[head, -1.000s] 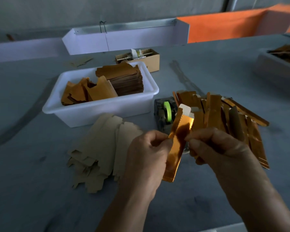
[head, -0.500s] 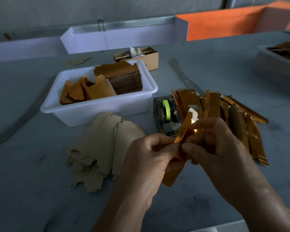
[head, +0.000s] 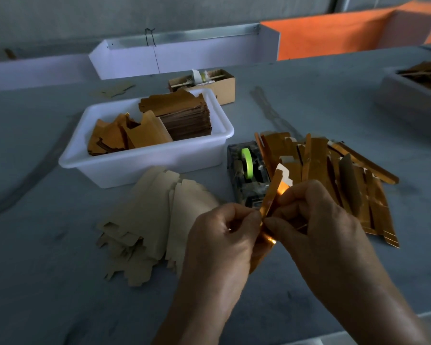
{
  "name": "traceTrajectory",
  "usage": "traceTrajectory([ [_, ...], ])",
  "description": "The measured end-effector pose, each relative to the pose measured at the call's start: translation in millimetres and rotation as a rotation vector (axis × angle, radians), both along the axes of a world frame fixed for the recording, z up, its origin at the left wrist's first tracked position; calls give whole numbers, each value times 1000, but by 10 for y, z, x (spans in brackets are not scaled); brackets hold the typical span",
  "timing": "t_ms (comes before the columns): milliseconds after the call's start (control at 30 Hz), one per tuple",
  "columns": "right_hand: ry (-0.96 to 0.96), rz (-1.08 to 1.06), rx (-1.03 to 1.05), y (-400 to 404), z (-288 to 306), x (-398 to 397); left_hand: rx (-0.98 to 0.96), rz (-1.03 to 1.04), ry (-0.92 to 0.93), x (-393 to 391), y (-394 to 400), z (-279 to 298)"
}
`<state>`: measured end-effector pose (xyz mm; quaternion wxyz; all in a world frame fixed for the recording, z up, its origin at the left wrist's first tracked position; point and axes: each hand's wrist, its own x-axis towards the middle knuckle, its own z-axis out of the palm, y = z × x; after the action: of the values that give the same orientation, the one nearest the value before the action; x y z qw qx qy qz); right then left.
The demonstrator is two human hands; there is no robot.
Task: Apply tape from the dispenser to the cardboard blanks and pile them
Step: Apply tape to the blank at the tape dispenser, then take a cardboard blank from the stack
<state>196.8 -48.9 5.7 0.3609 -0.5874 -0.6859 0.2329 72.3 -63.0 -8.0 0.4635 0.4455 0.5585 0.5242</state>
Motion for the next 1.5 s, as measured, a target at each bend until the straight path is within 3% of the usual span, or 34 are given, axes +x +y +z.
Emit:
traceTrajectory([
  [233,-142,-115,-49,-18,105,-94,247,189,313,132,-72,-86],
  [367,-249,-151,-18,-38,108,-64,224,236,233,40,-77,-65],
  [600,415,78,-299,-21,-64,-58,133,131,77,14,-93,-41],
  [667,498,92,-305,-4,-129,-74,58,98,26,-13,-99,-77],
  [767,524,73,-277,40,-227,-62,-77,29,96,-55,-94,-123],
  [833,488,71,-233,107,-205,-26,-111,85,323,-128,-69,-122],
  [967,353,-131,-40,459,-53,262,-231,356,1173,-482,45,-129],
  [1067,259,-452,103,765,48,467,-377,318,1373,-584,101,-178],
  [1167,170,-613,146,776,-10,480,-384,272,1279,-605,175,-244],
  [1300,78,-474,177,466,-222,343,-327,347,897,-697,235,-268],
  [1500,110,-368,192,242,-346,288,-205,439,750,-855,200,-244],
])
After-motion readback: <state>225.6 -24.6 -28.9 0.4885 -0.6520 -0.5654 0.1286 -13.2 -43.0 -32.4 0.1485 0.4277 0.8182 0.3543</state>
